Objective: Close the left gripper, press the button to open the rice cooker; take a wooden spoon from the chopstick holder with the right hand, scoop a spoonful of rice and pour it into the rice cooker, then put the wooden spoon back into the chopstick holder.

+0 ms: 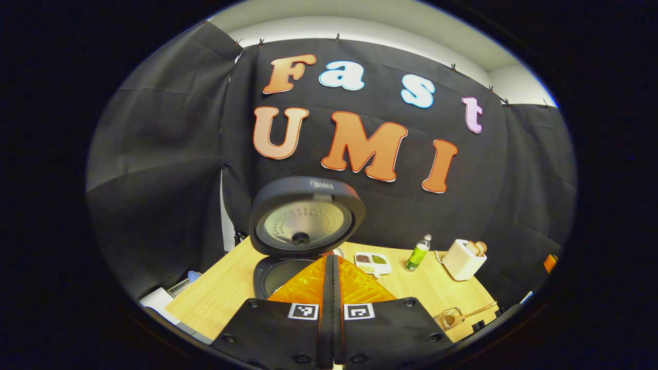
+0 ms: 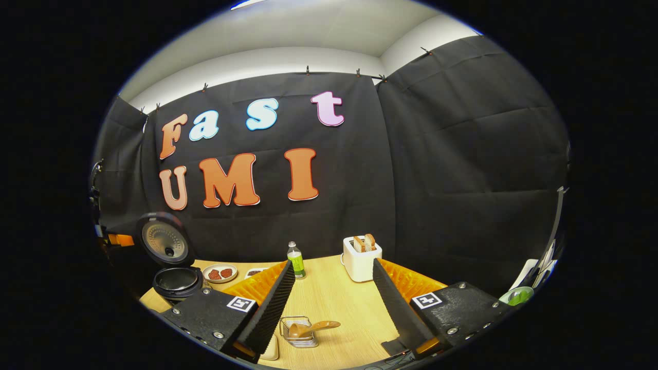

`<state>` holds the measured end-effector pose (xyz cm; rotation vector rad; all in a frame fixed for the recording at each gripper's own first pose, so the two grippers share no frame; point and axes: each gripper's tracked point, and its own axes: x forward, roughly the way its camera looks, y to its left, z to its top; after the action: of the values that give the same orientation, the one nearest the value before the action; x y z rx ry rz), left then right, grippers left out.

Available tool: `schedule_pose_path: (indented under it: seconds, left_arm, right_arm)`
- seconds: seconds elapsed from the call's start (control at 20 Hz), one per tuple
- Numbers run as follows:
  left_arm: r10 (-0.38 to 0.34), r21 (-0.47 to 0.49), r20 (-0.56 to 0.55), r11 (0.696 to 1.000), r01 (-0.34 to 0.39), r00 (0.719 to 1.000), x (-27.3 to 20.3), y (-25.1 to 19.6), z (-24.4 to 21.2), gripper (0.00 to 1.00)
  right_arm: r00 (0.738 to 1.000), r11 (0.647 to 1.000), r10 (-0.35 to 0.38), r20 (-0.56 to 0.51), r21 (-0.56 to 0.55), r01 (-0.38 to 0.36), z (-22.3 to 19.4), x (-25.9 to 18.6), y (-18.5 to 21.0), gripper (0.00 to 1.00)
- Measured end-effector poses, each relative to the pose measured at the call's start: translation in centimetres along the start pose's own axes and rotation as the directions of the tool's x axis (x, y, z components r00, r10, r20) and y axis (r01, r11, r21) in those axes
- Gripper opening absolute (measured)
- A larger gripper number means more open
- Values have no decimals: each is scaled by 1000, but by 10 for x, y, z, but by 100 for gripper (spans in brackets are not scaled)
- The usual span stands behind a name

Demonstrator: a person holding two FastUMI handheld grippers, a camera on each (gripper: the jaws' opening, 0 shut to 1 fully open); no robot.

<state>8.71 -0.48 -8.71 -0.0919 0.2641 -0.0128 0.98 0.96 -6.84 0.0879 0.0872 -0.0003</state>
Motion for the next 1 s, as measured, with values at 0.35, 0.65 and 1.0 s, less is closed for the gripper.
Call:
schedule_pose_path:
  seconds: [0.35,0.65,1.0]
  left_arm:
    - [83,54,115,994,-90,990,-41,39,29,2]
    - [118,97,233,985,-144,965,-73,58,59,15]
    - [120,83,220,986,-141,968,-91,68,57,73]
  right_arm:
    - [993,998,-6,-115,54,12,-72,30,-2,95]
    - [974,998,-15,-224,51,27,-140,50,3,95]
    - [932,979,-4,-363,191,78,-206,67,7,93]
